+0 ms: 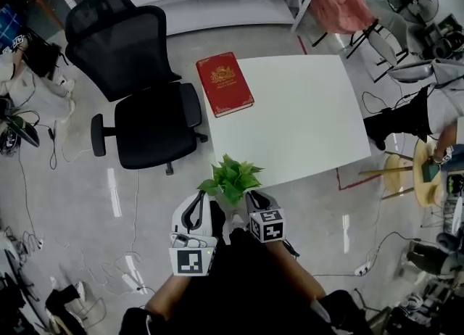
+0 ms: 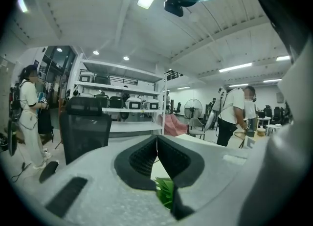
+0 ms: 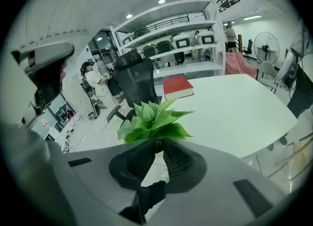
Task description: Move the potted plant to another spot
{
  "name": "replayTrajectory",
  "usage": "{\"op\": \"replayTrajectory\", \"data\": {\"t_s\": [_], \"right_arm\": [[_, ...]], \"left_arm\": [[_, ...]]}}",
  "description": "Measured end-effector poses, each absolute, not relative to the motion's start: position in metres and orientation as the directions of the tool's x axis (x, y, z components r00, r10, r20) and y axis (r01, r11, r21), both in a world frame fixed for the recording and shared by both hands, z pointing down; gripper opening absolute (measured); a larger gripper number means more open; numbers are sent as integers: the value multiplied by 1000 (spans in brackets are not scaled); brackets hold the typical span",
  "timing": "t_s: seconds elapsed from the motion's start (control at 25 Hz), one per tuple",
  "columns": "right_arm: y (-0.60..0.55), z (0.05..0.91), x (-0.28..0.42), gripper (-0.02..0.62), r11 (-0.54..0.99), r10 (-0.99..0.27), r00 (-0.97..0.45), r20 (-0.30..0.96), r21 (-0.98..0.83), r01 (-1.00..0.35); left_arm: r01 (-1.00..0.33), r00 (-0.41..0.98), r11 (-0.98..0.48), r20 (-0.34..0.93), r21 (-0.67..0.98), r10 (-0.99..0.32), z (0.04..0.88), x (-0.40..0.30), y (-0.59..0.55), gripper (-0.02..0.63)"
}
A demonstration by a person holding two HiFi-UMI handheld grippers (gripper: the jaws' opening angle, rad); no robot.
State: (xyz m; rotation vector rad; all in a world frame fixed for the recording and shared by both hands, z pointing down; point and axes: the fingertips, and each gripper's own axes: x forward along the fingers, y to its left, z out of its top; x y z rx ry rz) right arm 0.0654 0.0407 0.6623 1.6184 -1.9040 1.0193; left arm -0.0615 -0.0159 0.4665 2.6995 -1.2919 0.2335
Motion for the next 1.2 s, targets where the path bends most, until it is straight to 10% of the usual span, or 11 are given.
{"op": "replayTrajectory", "data": {"t_s": [0.4,1.2], "right_arm": [[18,716,78,97,-54,-524,-190,830,-255,-965],[-9,738,77,29,-153,-483,-177,858,-281,-947]], "left_arm": [[-740,668,-666,228,98,-708,483,-53,-70,18],[-695,714,-708,234,124,-660,494,-58,-109,18]]}}
